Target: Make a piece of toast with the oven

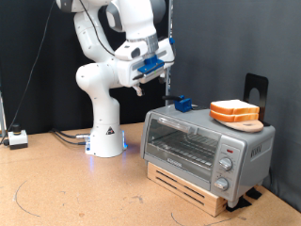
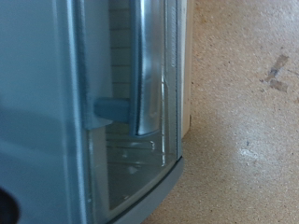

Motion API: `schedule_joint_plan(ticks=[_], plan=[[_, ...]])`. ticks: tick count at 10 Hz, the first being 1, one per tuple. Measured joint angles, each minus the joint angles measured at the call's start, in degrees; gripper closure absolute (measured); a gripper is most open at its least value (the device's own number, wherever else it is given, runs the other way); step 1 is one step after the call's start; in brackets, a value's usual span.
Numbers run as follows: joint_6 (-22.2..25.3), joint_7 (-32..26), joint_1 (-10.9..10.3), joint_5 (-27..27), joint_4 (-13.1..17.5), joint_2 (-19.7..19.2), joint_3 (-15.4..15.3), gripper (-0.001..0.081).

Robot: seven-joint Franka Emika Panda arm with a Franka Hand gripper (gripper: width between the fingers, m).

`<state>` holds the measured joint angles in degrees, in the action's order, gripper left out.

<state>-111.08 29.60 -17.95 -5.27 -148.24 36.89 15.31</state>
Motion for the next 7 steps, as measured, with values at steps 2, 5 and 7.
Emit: schedule_joint_plan(ticks=[2, 5, 7], plan=[[-1.6, 0.7, 0.4, 0.4, -1.3, 0.0, -0.7, -0.0003], [-2.0, -1.1, 0.1, -1.2, -2.1, -0.2, -0.1, -0.0003], [-4.5, -1.0, 0.1, -0.6, -4.3, -1.5, -0.6, -0.0003]])
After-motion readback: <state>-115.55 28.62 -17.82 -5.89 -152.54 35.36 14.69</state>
